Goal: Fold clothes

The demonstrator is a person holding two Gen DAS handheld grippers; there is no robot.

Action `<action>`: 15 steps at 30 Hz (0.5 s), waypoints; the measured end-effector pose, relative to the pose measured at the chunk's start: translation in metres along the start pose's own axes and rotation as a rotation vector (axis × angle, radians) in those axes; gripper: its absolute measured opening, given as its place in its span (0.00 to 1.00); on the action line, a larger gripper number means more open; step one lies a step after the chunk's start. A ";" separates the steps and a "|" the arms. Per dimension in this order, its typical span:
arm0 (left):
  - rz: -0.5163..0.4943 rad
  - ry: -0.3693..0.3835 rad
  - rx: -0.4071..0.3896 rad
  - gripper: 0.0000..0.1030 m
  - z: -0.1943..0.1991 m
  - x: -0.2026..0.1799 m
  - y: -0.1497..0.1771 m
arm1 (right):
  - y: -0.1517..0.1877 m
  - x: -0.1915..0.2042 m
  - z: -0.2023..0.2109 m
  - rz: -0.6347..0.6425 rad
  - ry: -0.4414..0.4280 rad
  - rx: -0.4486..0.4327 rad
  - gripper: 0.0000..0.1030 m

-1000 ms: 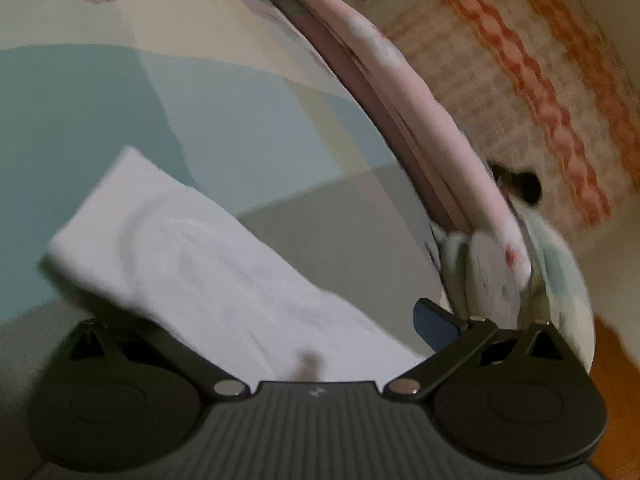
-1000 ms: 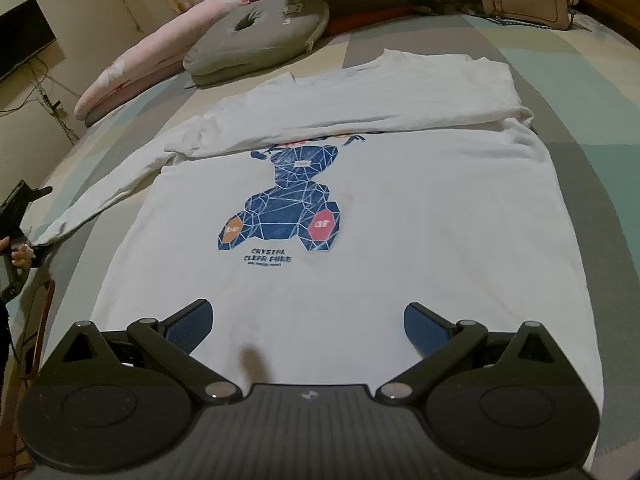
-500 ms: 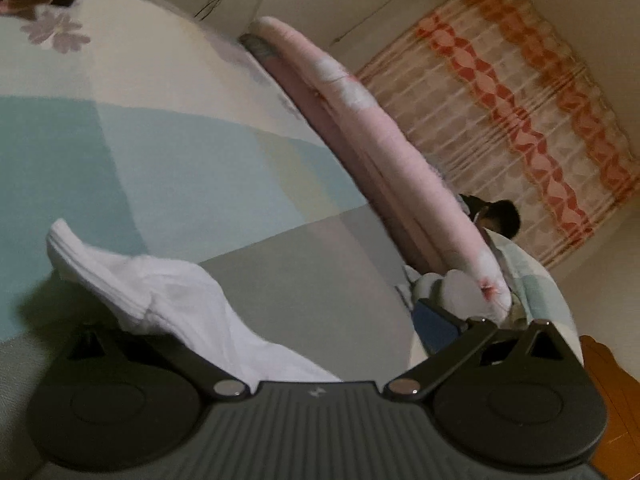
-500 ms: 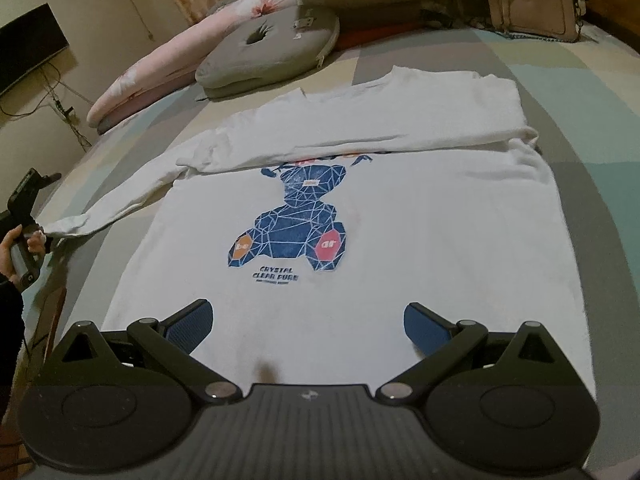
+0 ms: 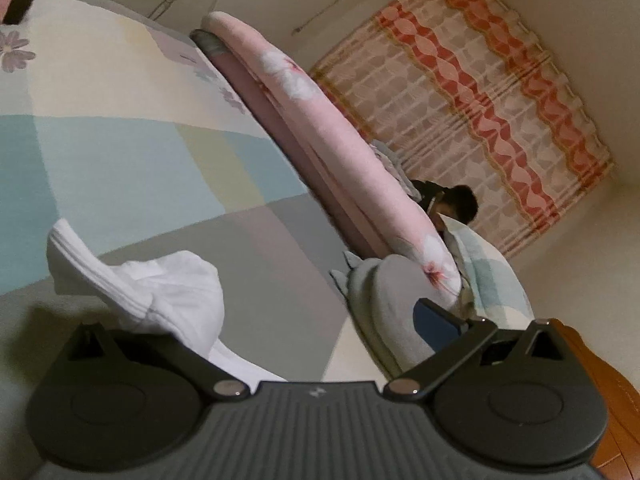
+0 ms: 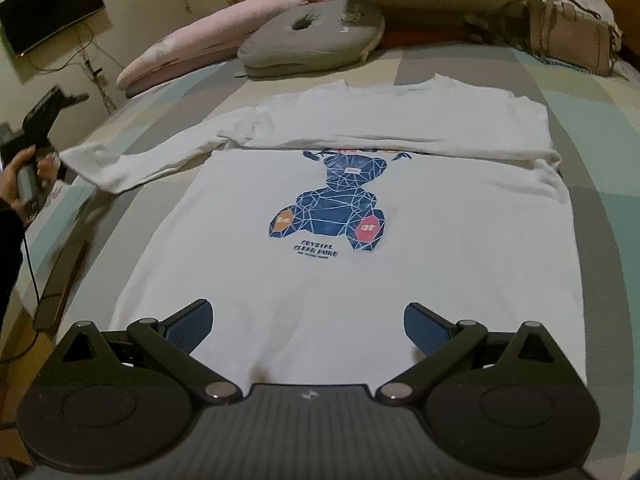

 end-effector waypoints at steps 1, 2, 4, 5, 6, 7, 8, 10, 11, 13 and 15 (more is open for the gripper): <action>-0.006 0.003 0.004 0.99 0.000 -0.006 0.000 | 0.002 0.001 0.001 0.006 0.000 0.001 1.00; -0.014 0.006 0.009 0.99 0.000 -0.012 0.000 | 0.004 0.001 0.003 0.011 -0.001 0.002 1.00; -0.033 0.011 0.018 0.99 0.001 -0.025 0.001 | 0.007 0.000 0.004 0.015 -0.006 0.007 1.00; -0.042 0.014 0.022 0.99 0.001 -0.032 0.001 | 0.009 0.000 0.005 0.016 -0.008 0.009 1.00; -0.052 0.017 0.027 0.99 0.002 -0.039 0.001 | 0.011 -0.001 0.006 0.017 -0.010 0.011 1.00; -0.061 0.019 0.031 0.99 0.002 -0.046 0.001 | 0.013 -0.002 0.007 0.019 -0.010 0.012 1.00; -0.070 0.023 0.036 0.99 0.002 -0.053 0.001 | 0.014 -0.003 0.008 0.022 -0.010 0.012 1.00; -0.090 0.029 0.044 0.99 0.002 -0.066 0.004 | 0.017 -0.004 0.012 0.025 -0.009 0.008 1.00; -0.097 0.030 0.047 0.99 0.002 -0.072 0.005 | 0.018 -0.005 0.013 0.026 -0.008 0.006 1.00; -0.110 0.035 0.059 0.99 0.001 -0.084 0.009 | 0.020 -0.008 0.015 0.025 -0.010 0.002 1.00; -0.129 0.038 0.073 0.99 -0.001 -0.095 0.013 | 0.022 -0.011 0.018 0.021 -0.016 -0.004 1.00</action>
Point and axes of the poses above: each gripper's, at about its wrist camera, not at the fingertips, and z roughly against the way its jaws point, x to its left, y to its underside, the point moved 2 cm from there along -z, roughly the way its jaws point, and after that the axes turned 12 degrees about x, right-handed, at the moved point
